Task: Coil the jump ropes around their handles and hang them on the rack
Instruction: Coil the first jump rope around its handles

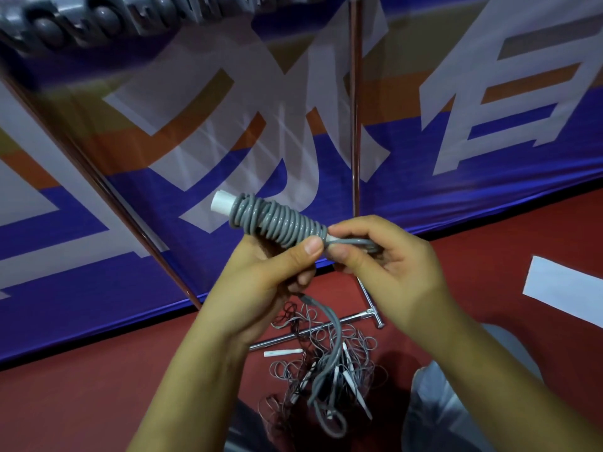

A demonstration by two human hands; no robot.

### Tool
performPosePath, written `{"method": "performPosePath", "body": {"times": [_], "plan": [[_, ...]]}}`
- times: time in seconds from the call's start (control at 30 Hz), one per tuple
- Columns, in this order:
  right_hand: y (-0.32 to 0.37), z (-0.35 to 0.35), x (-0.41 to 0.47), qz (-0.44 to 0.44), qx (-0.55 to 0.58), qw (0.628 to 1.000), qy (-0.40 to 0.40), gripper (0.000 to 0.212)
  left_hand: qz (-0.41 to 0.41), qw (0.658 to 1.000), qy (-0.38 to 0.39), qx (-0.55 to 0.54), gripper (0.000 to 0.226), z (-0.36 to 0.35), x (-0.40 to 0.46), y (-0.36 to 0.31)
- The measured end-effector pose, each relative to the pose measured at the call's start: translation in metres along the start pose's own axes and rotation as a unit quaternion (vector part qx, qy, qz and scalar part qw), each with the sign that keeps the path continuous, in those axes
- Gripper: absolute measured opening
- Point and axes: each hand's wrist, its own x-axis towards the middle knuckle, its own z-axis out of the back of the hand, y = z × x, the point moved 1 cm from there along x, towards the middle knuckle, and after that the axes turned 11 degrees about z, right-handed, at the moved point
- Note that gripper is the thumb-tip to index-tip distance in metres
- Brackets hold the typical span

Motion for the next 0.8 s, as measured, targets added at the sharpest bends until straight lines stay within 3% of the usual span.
{"method": "performPosePath", "body": {"times": [0.13, 0.27, 0.43, 0.6, 0.8], "plan": [[0.003, -0.003, 0.001, -0.059, 0.104, 0.991, -0.066, 0.013, 0.058, 0.990, 0.083, -0.097, 0.025, 0.010, -0.001, 0.002], [0.002, -0.008, 0.000, -0.089, 0.122, 0.985, -0.083, 0.017, 0.140, 0.968, 0.125, -0.168, 0.038, 0.016, 0.003, 0.005], [0.000, -0.009, -0.002, -0.107, 0.090, 0.985, -0.096, 0.014, 0.124, 0.991, 0.039, -0.024, 0.029, 0.014, 0.007, 0.005], [0.003, -0.009, -0.001, -0.133, 0.091, 0.984, -0.082, 0.012, 0.076, 0.990, -0.007, 0.122, 0.023, 0.022, 0.009, -0.005], [0.011, -0.005, 0.003, -0.126, 0.074, 0.987, -0.072, 0.018, 0.074, 0.979, 0.030, 0.188, 0.024, 0.022, 0.008, -0.008]]}}
